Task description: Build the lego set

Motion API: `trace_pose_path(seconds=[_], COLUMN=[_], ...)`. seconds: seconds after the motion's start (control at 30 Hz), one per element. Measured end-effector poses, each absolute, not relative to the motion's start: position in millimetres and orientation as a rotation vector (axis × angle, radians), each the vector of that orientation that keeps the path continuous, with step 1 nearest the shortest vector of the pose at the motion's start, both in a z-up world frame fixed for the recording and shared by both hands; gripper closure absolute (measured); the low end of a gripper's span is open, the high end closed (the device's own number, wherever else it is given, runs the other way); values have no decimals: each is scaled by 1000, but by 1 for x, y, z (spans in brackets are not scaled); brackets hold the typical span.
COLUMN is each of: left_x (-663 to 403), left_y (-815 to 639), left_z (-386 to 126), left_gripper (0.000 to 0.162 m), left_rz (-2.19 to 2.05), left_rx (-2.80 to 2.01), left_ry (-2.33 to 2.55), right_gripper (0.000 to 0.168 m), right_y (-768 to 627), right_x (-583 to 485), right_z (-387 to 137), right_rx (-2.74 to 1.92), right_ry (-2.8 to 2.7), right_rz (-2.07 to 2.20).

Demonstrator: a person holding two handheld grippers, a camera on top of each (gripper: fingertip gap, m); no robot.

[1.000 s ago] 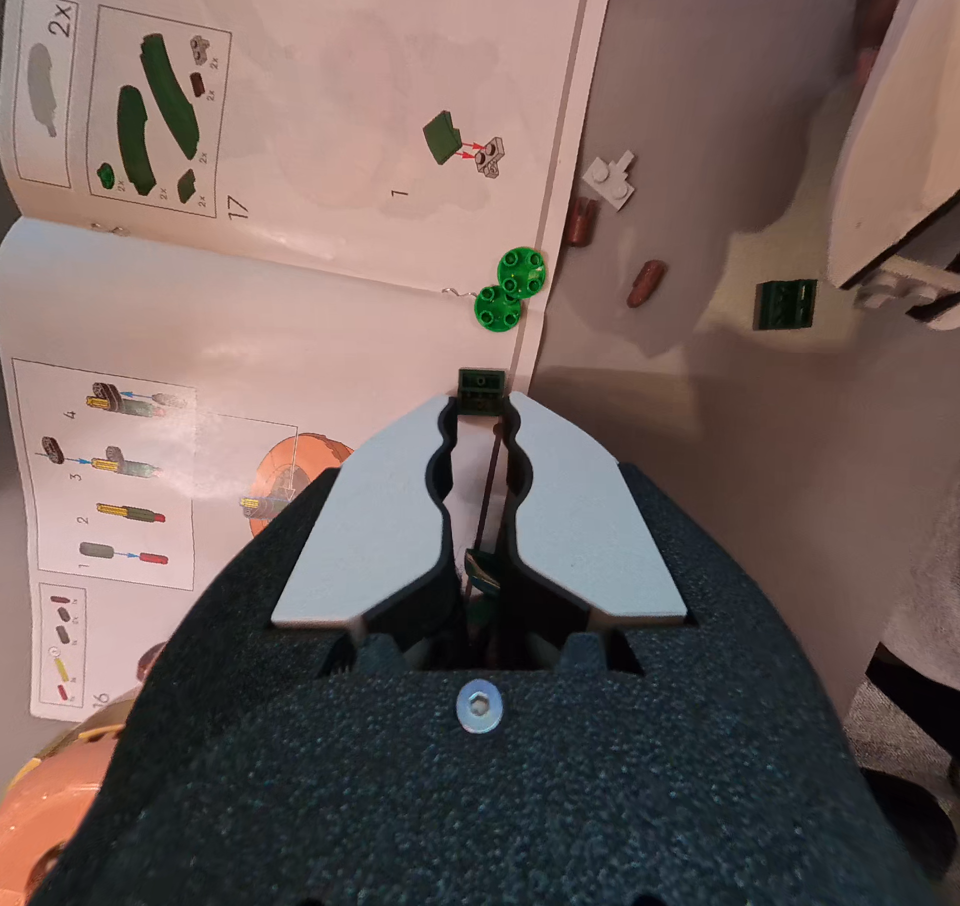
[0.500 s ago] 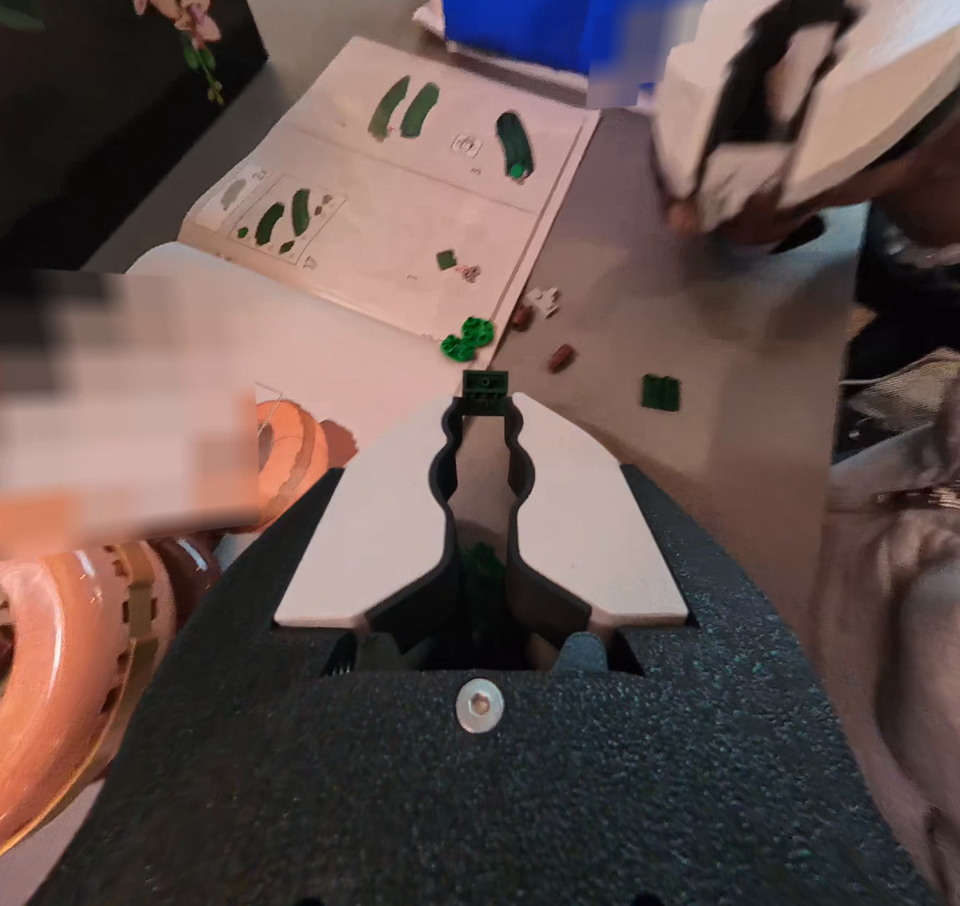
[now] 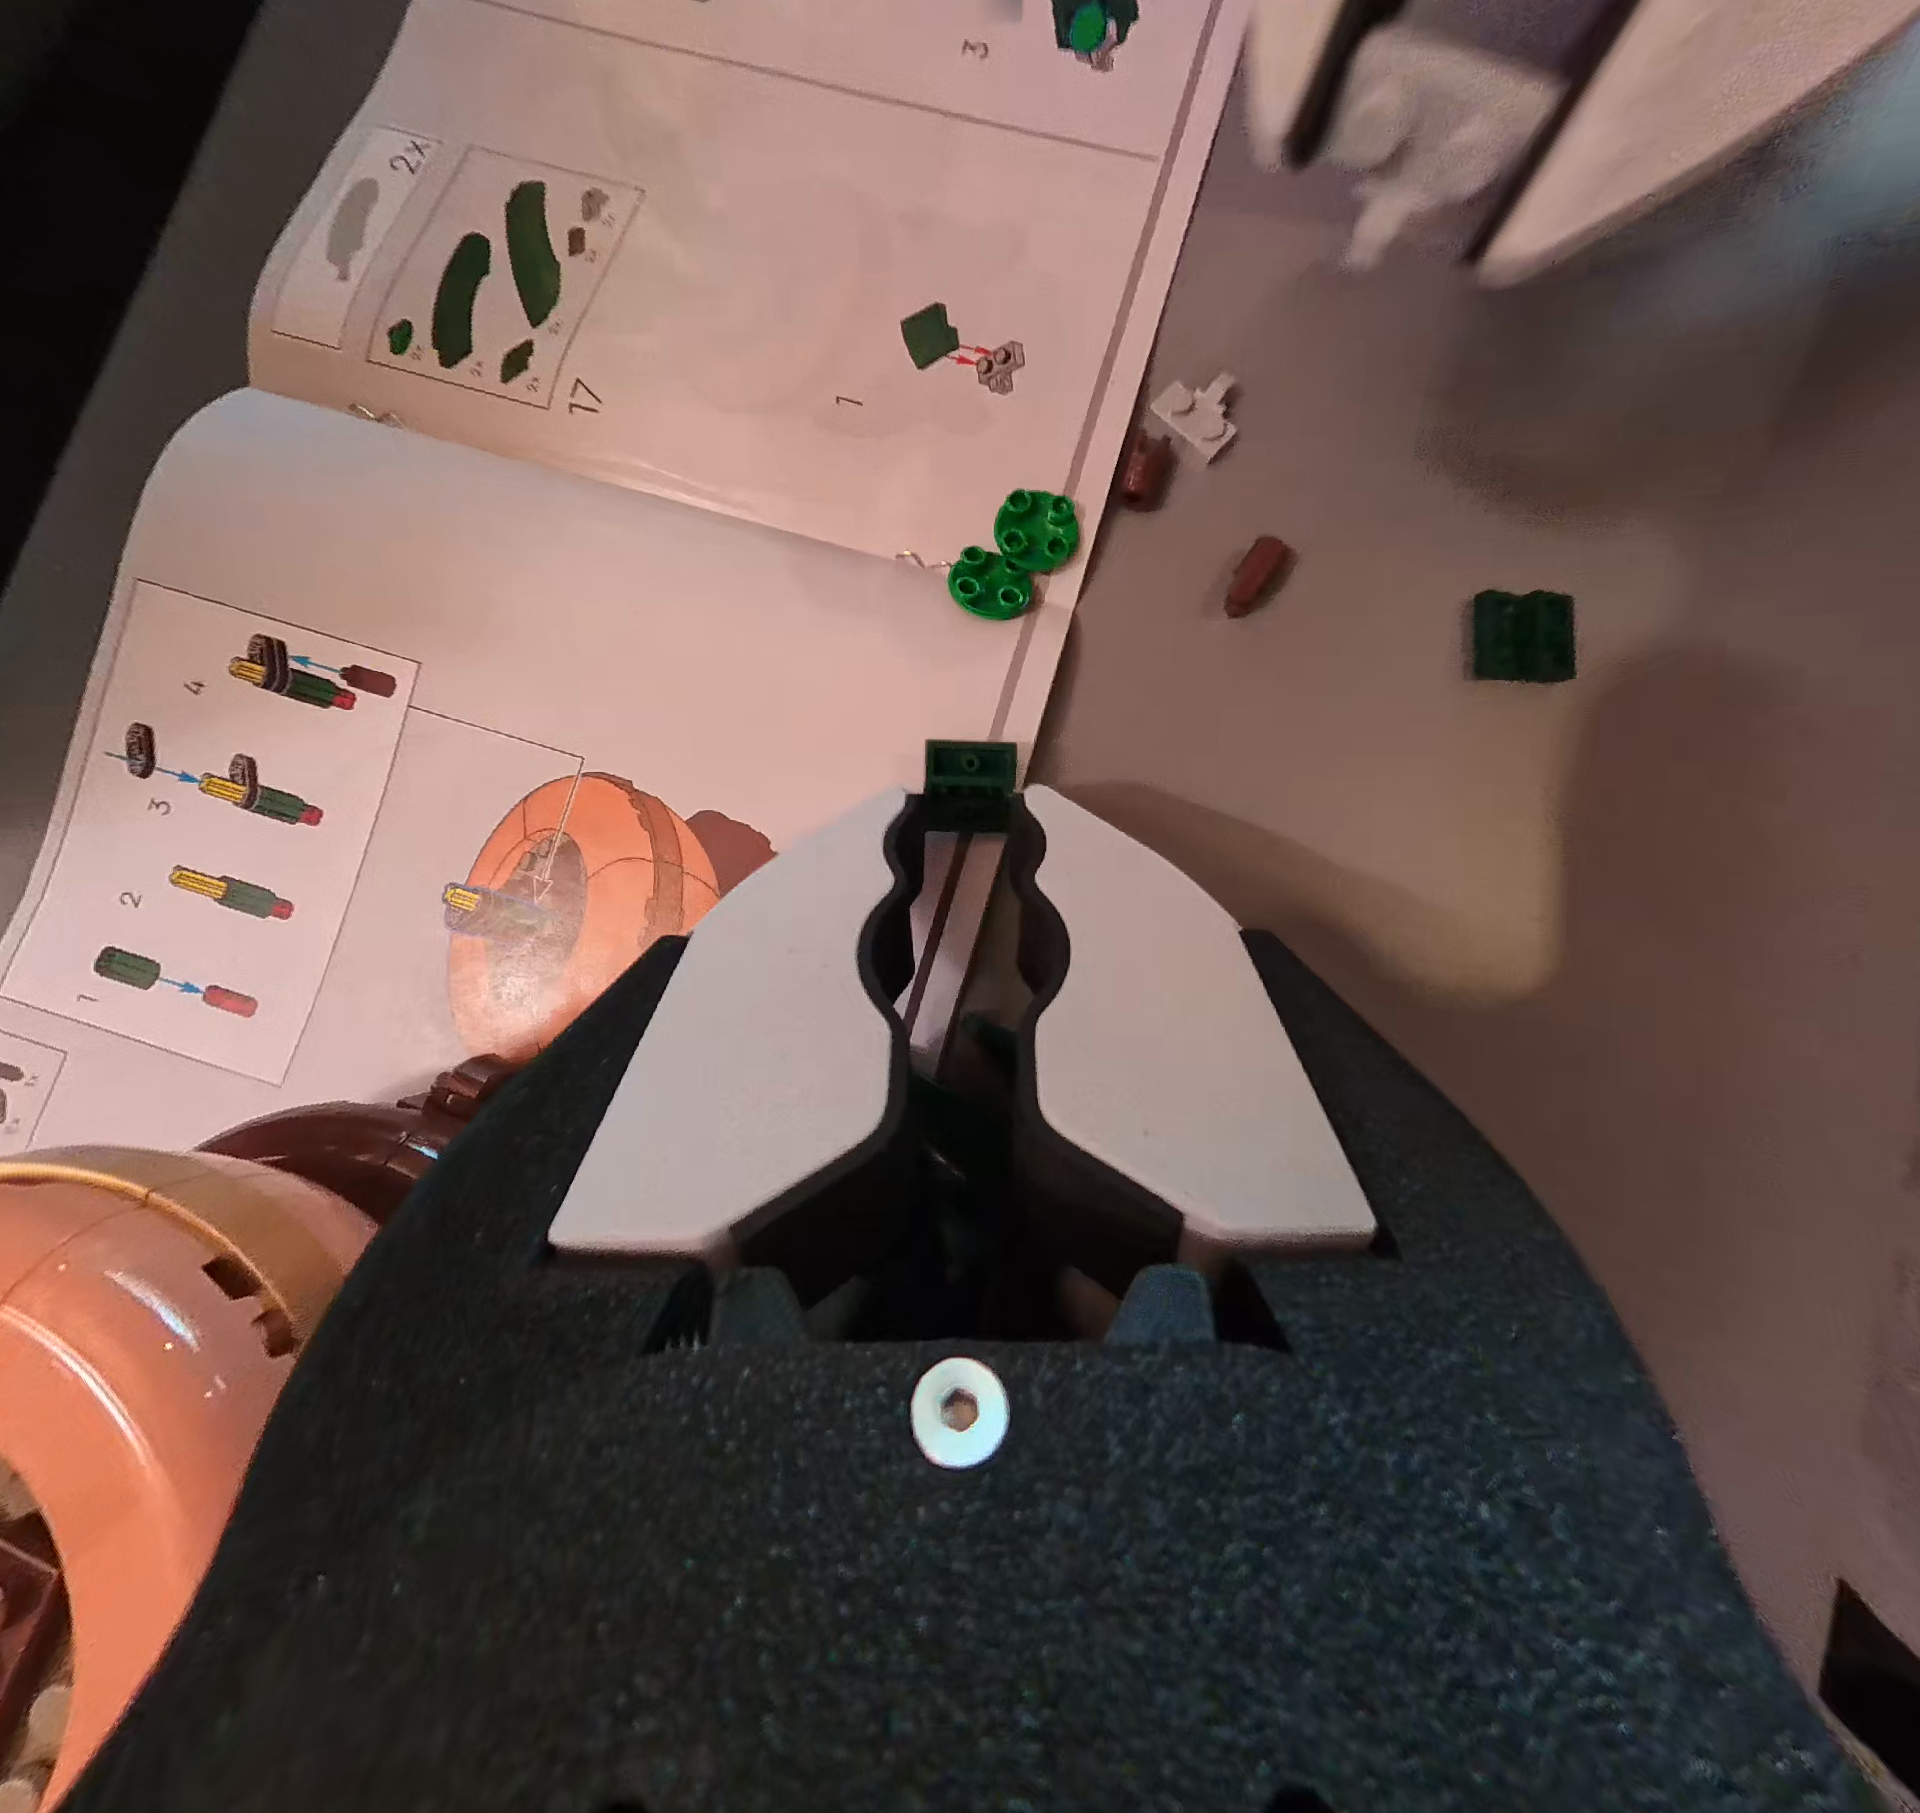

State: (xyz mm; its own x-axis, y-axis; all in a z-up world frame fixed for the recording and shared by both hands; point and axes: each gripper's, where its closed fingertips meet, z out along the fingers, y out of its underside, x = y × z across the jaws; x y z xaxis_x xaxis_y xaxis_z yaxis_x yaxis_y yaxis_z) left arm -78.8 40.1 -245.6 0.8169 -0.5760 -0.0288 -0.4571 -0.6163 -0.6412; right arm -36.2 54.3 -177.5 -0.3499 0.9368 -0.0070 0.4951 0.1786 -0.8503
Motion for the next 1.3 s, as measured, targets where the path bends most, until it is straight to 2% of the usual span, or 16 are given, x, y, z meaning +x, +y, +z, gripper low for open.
trace_pose_path(seconds=[0.13, 0.27, 1.3], left_x=[-77, -76, -72], left_y=[37, 33, 38], left_z=[-250, -250, -243], left_gripper=[148, 147, 147], left_rz=[-258, -263, -410], left_rx=[-2367, -2374, -2318], left_ry=[788, 819, 724], right_gripper=[153, 153, 152], right_y=[46, 43, 48], right_x=[-50, -67, -77], right_z=[-203, -226, -240], right_rx=[-1243, -1179, -1052], right_ry=[-2299, -2485, -2514], right_rz=[710, 572, 549])
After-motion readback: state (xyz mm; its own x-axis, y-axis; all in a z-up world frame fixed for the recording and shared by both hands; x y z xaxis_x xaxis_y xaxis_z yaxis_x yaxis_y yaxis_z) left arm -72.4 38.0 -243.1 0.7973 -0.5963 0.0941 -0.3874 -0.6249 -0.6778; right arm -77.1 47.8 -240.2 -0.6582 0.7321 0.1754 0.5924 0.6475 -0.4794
